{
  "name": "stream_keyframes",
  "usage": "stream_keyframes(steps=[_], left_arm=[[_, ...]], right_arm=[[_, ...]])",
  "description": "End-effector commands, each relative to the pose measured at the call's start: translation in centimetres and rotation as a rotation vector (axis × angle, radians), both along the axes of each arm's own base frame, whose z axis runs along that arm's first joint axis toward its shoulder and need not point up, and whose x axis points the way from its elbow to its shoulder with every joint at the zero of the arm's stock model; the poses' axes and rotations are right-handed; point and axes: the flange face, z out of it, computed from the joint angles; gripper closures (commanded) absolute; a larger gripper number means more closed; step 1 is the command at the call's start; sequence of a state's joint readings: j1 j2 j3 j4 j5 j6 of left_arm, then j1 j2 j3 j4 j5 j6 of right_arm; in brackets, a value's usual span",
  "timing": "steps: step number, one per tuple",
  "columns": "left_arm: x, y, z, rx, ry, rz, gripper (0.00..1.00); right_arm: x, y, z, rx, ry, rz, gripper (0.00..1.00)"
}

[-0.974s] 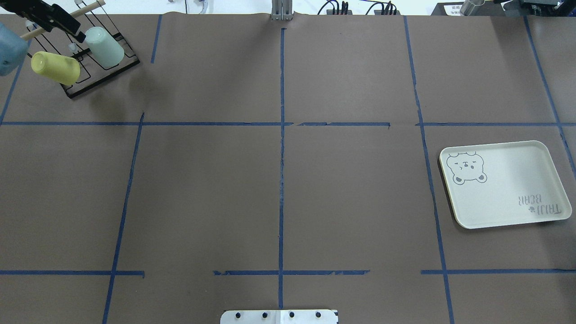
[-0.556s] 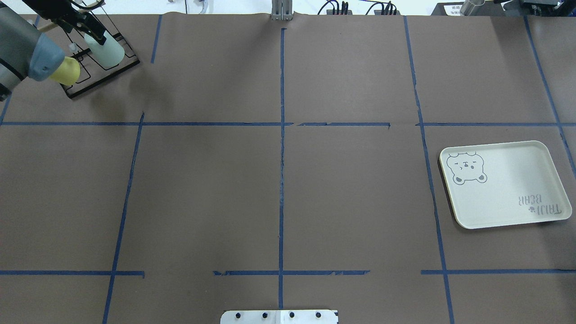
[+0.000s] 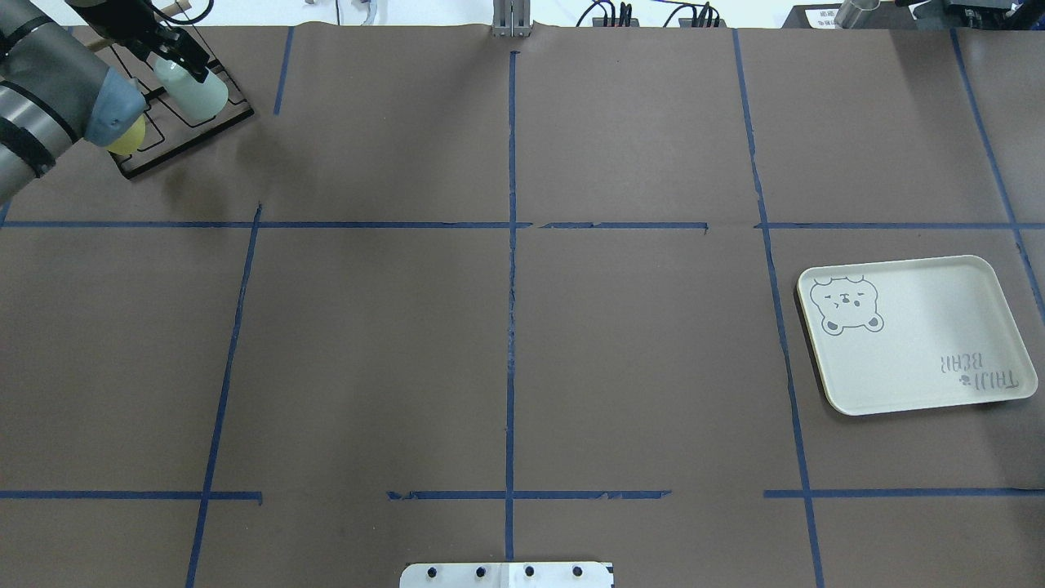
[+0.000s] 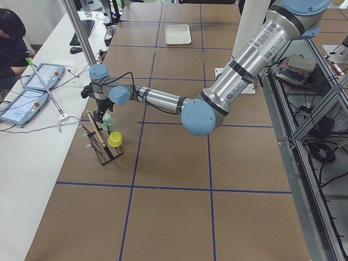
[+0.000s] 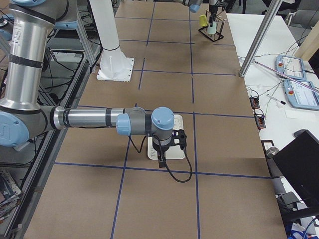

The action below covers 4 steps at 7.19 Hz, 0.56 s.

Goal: Left arm grabs green cup and hands to right arm on tray

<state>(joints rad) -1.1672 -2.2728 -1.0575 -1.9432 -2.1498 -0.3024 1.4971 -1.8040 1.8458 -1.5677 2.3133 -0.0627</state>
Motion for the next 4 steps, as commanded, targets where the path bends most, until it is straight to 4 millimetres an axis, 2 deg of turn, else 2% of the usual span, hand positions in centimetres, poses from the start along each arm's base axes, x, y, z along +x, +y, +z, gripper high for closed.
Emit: stream_keyframes(steps=[1,2,4], left_arm=[[0.76,-0.16,0.31,-0.001,-0.007,0.001,0.0],[1.1,-0.05,0.31,-0.005,-0.006,0.001,0.09],[0.98,-0.03,0.35,-0.021,-0.001,-0.016,0.52]], right_arm=[[0.0,0.0,0.02,0.0,0.0,0.0,0.0],[0.0,0.0,0.02,0.0,0.0,0.0,0.0],[0.0,0.01,0.09,-0.002,0.0,0.0,0.0]])
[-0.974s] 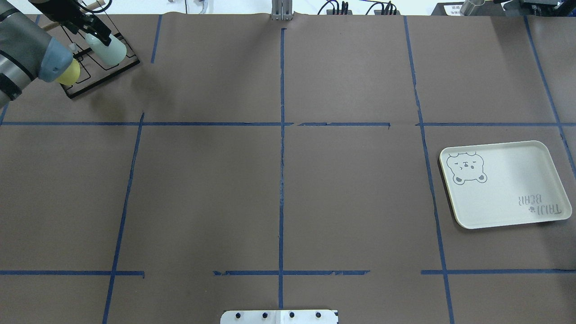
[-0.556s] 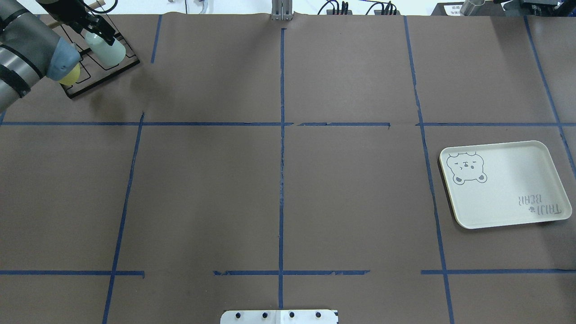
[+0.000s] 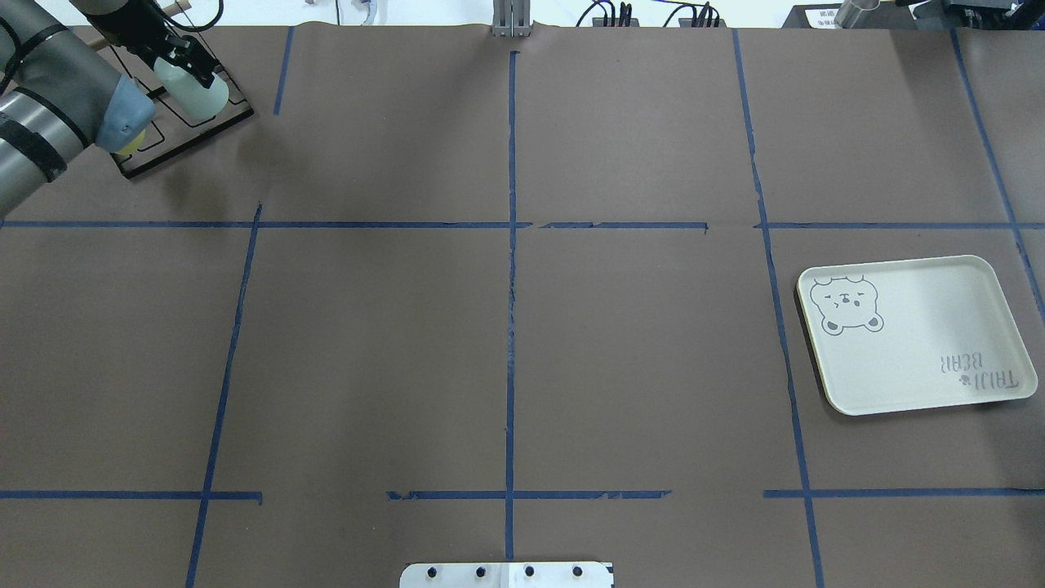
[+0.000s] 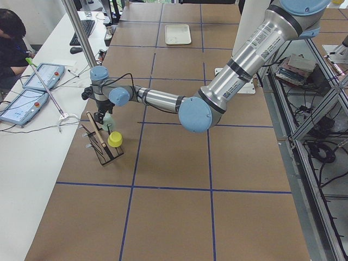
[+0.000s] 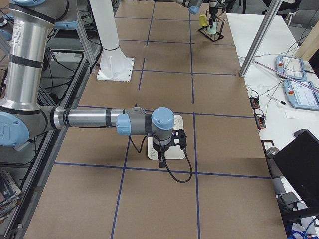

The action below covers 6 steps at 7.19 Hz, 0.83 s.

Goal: Left arm grabs green cup and hands to right arm on tray

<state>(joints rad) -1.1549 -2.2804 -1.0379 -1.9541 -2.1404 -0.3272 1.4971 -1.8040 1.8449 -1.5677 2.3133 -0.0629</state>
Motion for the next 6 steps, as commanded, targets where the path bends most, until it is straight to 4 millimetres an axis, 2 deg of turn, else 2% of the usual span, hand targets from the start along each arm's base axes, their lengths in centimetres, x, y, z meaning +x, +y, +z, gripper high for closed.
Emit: stream_keyframes(steps=[1,2,4,5,6], left_arm=[[-0.3,0.0,-0.3,-0.002,0.006,-0.012,0.66],[-1.1,-0.2,-0.3,-0.007,0.006,-0.019,0.7],[-5.8,-0.6,-2.7,0.033,0.026,-0.074,0.71],[-7.0,1.0,-3.9,0.025,0.031,-0.079,0.71],[-8.2,3.0,-6.9,0.011,0.036,-0.079,0.71]], right_arm=[[0.0,0.0,0.0,-0.001,0.0,0.001,0.0],[0.0,0.0,0.0,-0.001,0.0,0.001,0.0],[0.0,0.0,0.0,-0.001,0.0,0.001,0.0],[0.0,0.0,0.0,-0.001,0.0,0.001,0.0],[0.0,-0.1,-0.1,0.001,0.0,0.001,0.0]])
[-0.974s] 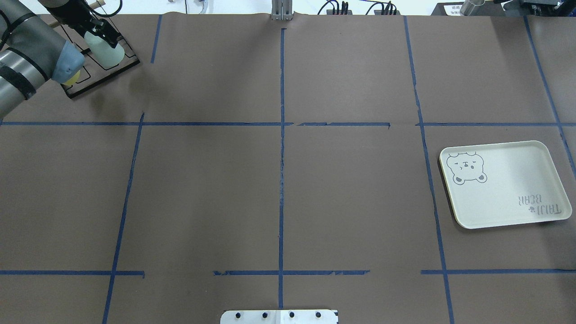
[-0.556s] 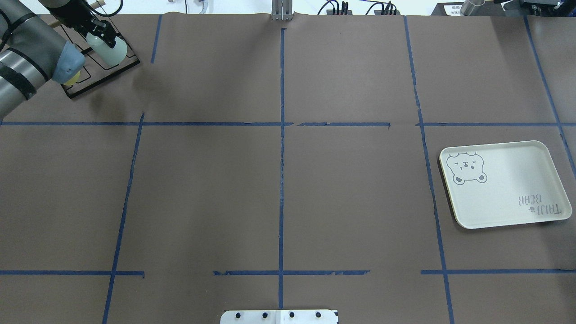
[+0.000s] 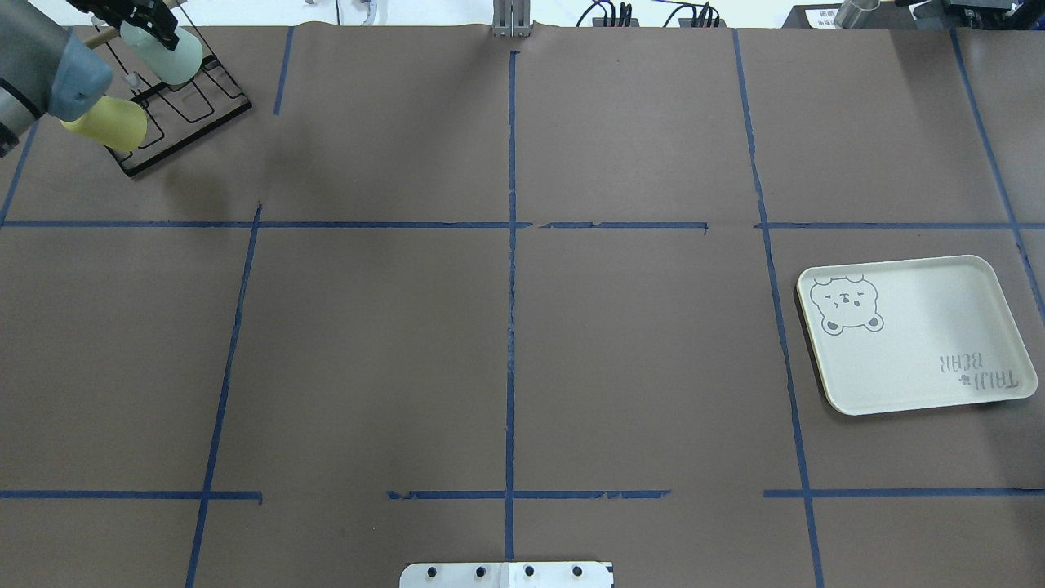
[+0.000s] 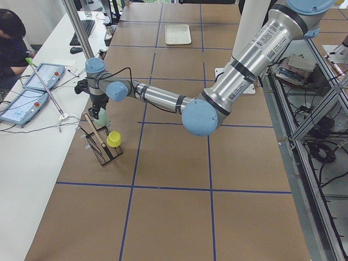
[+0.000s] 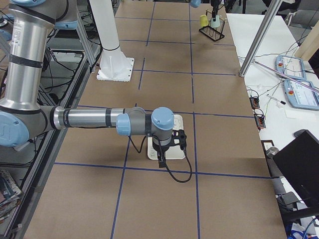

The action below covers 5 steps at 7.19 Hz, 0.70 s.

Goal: Left arm grabs green cup and hands to right arm on tray

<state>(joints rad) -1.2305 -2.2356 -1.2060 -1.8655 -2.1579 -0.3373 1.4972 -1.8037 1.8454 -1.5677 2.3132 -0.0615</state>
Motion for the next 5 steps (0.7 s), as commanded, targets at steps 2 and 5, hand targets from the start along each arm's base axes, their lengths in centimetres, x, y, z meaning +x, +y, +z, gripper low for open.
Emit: stream_keyframes(steps=[2,5], left_arm=[[-3.4,6.5,-8.9,-0.031,0.0,-0.009,0.71],[0.3,10.7,-13.5,-0.204,0.164,-0.226,0.71]], right_arm=[[0.0,-0.1,0.0,0.002,0.0,-0.001,0.0],[-0.4,-0.8,-1.6,0.008,-0.034,0.019,0.0]])
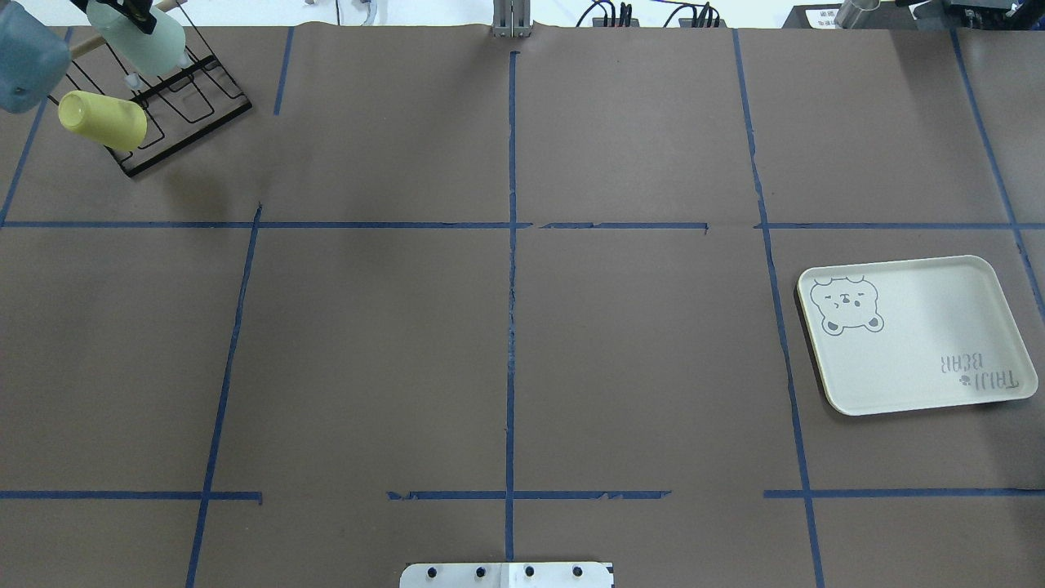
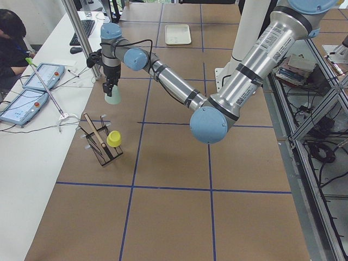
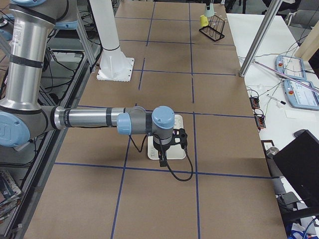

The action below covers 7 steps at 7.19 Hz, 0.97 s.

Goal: Left arm grabs green cup and hands to right arm on tray

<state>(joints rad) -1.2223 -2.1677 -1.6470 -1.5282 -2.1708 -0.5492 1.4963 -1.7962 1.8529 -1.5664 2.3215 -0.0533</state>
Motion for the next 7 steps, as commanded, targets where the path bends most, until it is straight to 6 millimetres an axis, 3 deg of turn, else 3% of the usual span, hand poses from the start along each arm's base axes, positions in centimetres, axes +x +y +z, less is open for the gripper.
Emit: stream_keyframes(steps=[1,3,5,7], left_arm=[[5.4,4.1,-1.6,-0.109,0.175,-0.139,0.71],[6.8,7.1,-0.9,-0.138,0.317,-0.203,0.71],[9.8,11.2,-4.1,-0.185,0.401,-0.184,0.72],[12.6,16.1,-8.0,-0.259,0.493,-0.16,0.72]], right_arm=[[-0.9,-1.6,-3.1,0.018,-0.12,0.038,0.0],[-2.6,-2.6,-6.8,0.048,-0.22,0.204,0.0],[-8.0,-2.7,-11.0,0.06,-0.355,0.28,0.0],[-12.5,-4.0,-16.6,0.02,-0.507,0.358,0.0]])
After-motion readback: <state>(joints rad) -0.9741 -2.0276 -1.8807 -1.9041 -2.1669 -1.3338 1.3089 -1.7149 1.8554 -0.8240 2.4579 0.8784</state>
